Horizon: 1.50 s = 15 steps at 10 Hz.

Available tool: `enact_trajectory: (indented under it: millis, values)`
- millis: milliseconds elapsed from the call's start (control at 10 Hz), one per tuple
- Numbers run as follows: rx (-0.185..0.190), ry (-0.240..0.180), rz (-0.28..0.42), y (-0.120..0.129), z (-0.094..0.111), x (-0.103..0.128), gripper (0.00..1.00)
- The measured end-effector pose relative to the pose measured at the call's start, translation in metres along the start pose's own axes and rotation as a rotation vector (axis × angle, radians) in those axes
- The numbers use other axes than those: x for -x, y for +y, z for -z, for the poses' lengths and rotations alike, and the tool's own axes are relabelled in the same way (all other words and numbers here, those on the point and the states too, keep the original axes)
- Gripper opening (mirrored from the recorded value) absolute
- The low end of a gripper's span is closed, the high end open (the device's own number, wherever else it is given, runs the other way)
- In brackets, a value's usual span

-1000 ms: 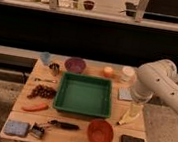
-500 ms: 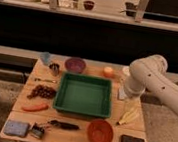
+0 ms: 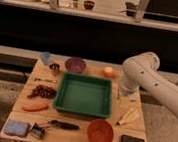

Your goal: Place apple in plastic cup

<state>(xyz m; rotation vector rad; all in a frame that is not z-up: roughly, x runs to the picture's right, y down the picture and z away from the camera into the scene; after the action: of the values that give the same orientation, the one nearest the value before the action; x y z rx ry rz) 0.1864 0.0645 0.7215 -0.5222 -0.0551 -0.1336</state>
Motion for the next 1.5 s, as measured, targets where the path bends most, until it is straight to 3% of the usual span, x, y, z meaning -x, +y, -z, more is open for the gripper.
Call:
enact_trajectory:
  millis: [200,500,900,1300,1500]
  values:
    - [-0.012,-0.013,0.018,-0.018,-0.004,0.004,0.80]
    - [-0.017,-0.025,0.031,-0.019,-0.006,0.017,0.80]
    - [-0.038,-0.043,0.046,-0.038,-0.013,0.009,0.80]
    - [-0.053,-0.061,0.048,-0.055,-0.016,0.033,0.80]
    - [-0.065,-0.068,0.069,-0.066,-0.022,0.030,0.80]
